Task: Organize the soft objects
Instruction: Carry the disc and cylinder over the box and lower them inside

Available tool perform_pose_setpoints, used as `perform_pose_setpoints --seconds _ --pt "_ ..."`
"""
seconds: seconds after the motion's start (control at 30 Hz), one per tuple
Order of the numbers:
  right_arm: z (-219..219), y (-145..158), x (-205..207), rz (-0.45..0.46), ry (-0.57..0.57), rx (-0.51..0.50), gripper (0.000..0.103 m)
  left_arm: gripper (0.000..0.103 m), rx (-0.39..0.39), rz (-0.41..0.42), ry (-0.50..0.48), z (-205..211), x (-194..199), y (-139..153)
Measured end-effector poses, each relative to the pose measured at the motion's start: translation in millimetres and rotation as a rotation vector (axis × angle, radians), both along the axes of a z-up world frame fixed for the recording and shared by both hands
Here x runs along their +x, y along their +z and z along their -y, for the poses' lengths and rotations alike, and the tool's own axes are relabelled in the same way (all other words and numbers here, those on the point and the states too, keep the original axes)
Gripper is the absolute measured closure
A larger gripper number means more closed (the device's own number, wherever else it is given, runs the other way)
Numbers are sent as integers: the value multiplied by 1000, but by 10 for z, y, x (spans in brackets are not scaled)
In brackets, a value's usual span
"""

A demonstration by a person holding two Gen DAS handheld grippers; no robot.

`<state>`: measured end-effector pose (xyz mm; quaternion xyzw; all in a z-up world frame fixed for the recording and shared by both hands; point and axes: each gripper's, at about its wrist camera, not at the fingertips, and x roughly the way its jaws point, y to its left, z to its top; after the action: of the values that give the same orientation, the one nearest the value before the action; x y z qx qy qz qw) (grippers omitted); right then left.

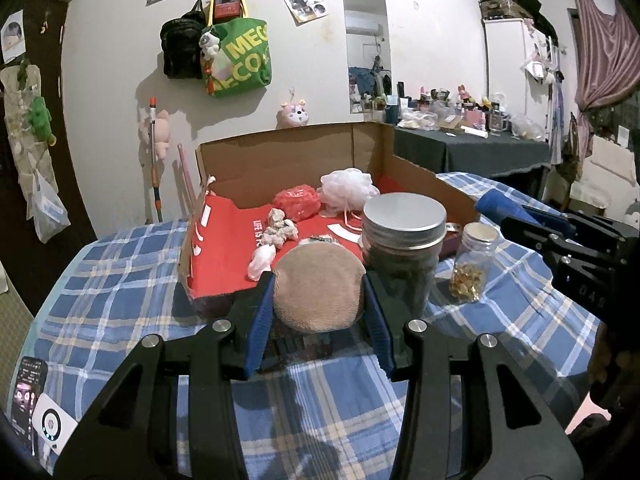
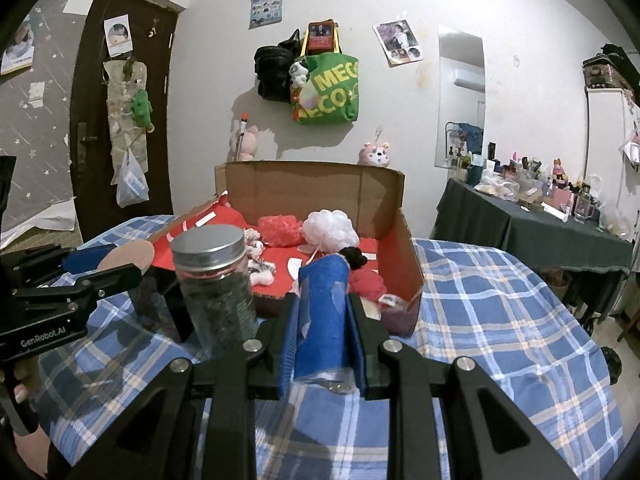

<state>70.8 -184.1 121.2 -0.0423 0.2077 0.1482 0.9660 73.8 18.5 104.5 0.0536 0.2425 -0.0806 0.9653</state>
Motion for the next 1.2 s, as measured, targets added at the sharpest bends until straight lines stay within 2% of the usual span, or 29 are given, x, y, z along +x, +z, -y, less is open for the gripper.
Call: perform_pose_setpoints --seconds 0.3,0.47,0.7,0.9,1.0,1.2 --pt "27 101 188 3 3 -3 78 61 -32 -39 -33 -32 267 96" --pt "39 174 443 -38 47 -6 78 61 -18 -73 -50 -71 491 129" --pt "34 278 929 -156 155 2 77 61 -16 -152 -123 -132 923 177" --pt "-115 341 1373 -250 263 -61 77 61 3 -258 -209 -59 1504 175" --pt "-225 287 1652 -304 296 -117 77 61 9 -309 -240 9 1788 160" --pt "-404 53 2241 -468 341 -172 77 61 36 -402 -291 169 2233 56"
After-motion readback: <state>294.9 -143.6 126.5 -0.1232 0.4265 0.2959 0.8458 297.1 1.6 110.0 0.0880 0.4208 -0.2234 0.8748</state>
